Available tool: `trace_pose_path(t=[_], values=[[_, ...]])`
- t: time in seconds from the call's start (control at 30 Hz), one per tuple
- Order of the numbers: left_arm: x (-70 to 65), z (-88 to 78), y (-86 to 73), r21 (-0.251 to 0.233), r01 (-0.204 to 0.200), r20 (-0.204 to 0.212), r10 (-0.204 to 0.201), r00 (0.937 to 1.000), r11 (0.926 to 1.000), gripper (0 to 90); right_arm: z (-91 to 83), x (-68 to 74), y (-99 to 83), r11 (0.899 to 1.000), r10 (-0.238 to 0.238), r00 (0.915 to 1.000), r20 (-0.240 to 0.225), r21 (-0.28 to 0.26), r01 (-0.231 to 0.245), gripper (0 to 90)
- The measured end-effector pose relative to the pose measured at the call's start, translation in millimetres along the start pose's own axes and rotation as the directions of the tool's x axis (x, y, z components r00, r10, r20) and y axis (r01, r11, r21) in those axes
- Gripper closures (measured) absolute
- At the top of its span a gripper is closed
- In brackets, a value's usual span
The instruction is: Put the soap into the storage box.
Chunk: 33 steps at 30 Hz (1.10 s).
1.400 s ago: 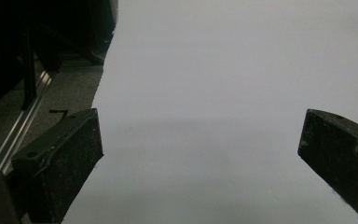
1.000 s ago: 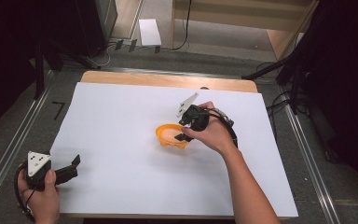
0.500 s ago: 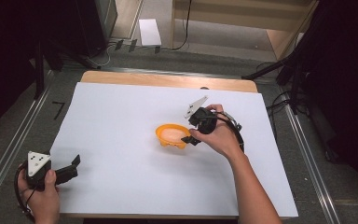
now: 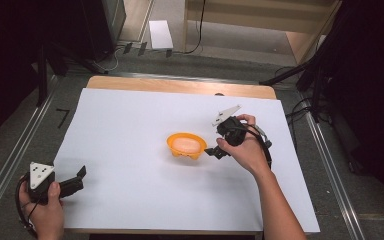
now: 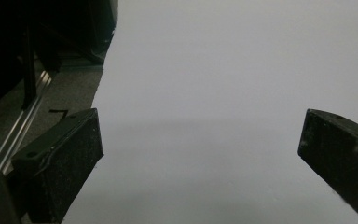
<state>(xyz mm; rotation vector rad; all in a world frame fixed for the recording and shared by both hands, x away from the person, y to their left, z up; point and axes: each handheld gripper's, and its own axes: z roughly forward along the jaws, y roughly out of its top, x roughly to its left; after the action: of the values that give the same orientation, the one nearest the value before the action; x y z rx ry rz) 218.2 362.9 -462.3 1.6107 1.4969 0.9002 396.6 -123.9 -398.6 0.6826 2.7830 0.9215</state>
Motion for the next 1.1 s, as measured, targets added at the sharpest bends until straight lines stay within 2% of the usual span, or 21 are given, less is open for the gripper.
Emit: trace_pose_path(t=[0.1, 0.4, 0.7, 0.83, 1.1], values=[[-0.2, -0.2, 0.0, 0.002, 0.000, -0.002, 0.000, 1.0000, 1.0000, 0.1, -2.0, -1.1, -7.7, 1.000, 0.022, 0.9995, 0.024, -0.004, -0.022, 0.0], [-0.3, -0.2, 0.1, 0.003, -0.003, -0.003, 0.003, 1.0000, 1.0000, 0.1, -8.5, -4.4, -30.4, 0.995, 0.091, 0.9953, 0.031, -0.043, -0.090, 0.0], [-0.4, -0.2, 0.0, 0.000, -0.001, -0.002, 0.001, 1.0000, 1.0000, 0.1, -10.7, -1.5, -50.2, 0.992, 0.112, 0.9927, 0.045, -0.067, -0.109, 0.0], [-0.5, -0.3, 0.0, 0.000, -0.001, -0.002, 0.001, 1.0000, 1.0000, 0.1, -12.5, -0.5, -59.8, 0.987, 0.139, 0.9888, 0.055, -0.090, -0.133, 0.0], [-0.7, -0.2, -0.1, -0.001, -0.002, -0.002, 0.002, 1.0000, 1.0000, 0.2, -15.6, 2.3, -75.7, 0.982, 0.163, 0.9836, 0.076, -0.103, -0.155, 0.0]])
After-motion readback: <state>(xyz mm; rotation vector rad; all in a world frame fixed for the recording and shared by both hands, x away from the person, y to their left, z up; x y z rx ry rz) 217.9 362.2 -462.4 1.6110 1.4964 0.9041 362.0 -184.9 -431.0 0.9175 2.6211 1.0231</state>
